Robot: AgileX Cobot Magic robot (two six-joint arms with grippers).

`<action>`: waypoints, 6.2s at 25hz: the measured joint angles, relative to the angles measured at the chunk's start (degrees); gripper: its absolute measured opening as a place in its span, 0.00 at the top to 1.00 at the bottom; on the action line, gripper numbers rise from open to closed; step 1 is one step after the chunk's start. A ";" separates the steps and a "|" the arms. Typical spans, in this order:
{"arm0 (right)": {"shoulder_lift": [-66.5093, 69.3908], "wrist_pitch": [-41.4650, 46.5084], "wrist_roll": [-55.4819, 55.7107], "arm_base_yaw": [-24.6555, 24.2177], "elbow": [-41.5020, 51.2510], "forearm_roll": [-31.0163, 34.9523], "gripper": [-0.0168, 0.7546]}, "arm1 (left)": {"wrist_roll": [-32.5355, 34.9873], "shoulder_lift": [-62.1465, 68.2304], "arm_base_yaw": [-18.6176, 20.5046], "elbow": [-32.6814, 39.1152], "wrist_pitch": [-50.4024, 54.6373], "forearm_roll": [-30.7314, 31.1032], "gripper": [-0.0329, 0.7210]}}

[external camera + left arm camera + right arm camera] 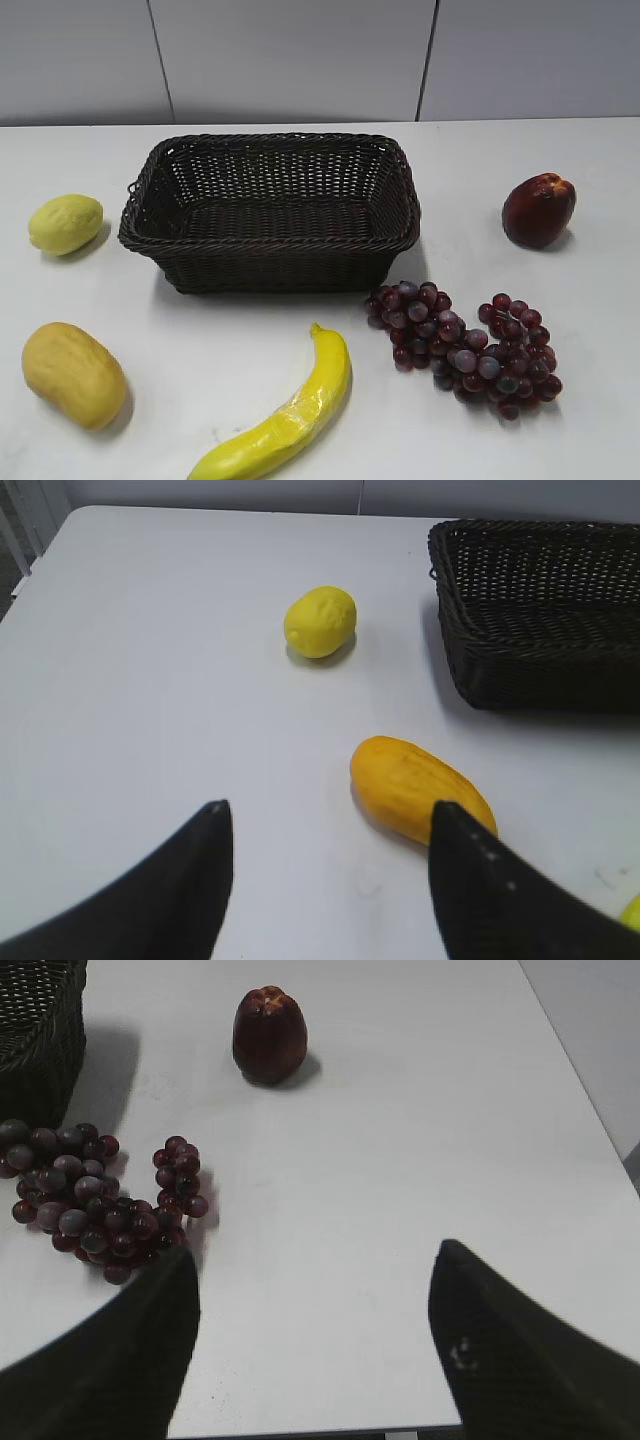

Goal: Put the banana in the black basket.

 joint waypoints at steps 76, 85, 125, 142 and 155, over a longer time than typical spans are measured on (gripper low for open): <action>0.00 -0.01 0.00 0.00 0.00 0.00 0.24 | -11.74 89.83 -60.07 -30.53 -17.11 -2.12 0.19; 0.00 -0.01 0.00 0.00 0.00 0.00 0.24 | -19.63 101.91 -63.29 -39.47 -8.67 5.11 0.19; 0.00 -0.02 0.00 0.00 0.00 0.00 0.24 | -23.20 115.89 -63.39 -40.18 -15.56 15.24 0.40; 0.00 -0.06 0.00 0.00 0.00 0.00 0.24 | -21.69 108.78 -63.39 -60.97 6.90 11.96 0.40; 0.00 0.00 0.00 0.00 0.00 0.00 0.24 | -21.40 109.53 -55.71 -71.51 -9.95 34.31 0.40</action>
